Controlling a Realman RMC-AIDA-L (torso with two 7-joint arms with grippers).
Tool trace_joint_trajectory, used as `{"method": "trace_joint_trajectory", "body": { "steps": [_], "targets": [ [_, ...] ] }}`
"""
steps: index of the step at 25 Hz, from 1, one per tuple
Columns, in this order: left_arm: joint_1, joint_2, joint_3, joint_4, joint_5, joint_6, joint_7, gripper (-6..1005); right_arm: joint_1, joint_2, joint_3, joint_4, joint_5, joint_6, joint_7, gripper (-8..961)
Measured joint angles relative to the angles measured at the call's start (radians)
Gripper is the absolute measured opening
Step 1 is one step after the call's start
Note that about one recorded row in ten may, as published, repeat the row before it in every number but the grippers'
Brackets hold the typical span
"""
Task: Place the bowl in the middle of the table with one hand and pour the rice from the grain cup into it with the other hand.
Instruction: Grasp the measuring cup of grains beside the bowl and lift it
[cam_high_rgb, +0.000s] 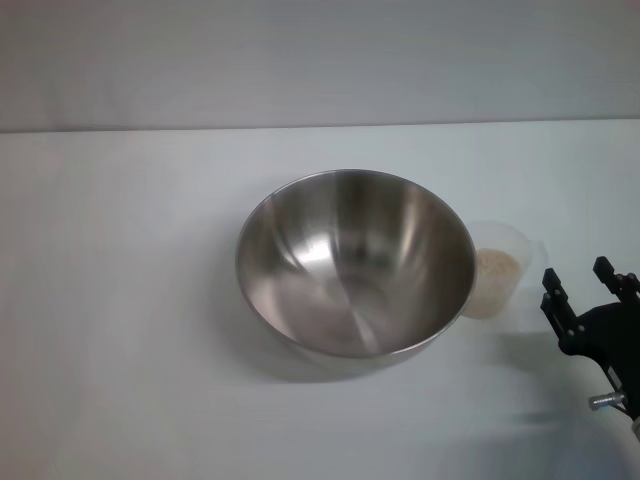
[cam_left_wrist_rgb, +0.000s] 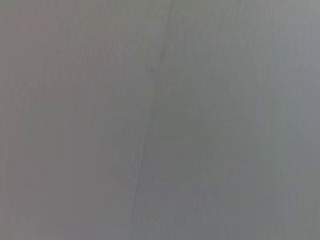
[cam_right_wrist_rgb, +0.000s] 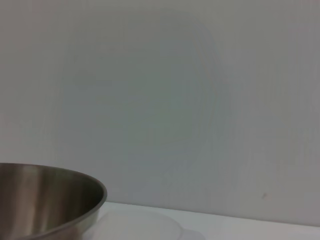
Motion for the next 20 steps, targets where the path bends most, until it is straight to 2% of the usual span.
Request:
{"method": "trace_joint_trajectory", "body": {
  "steps": [20],
  "targets": [
    [0.0, 0.003, -0.007, -0.006, 0.0, 0.0, 0.0, 813, 0.037, 0.002, 0.002, -0.017, 0.004, 0.047, 0.0, 598]
  ]
}}
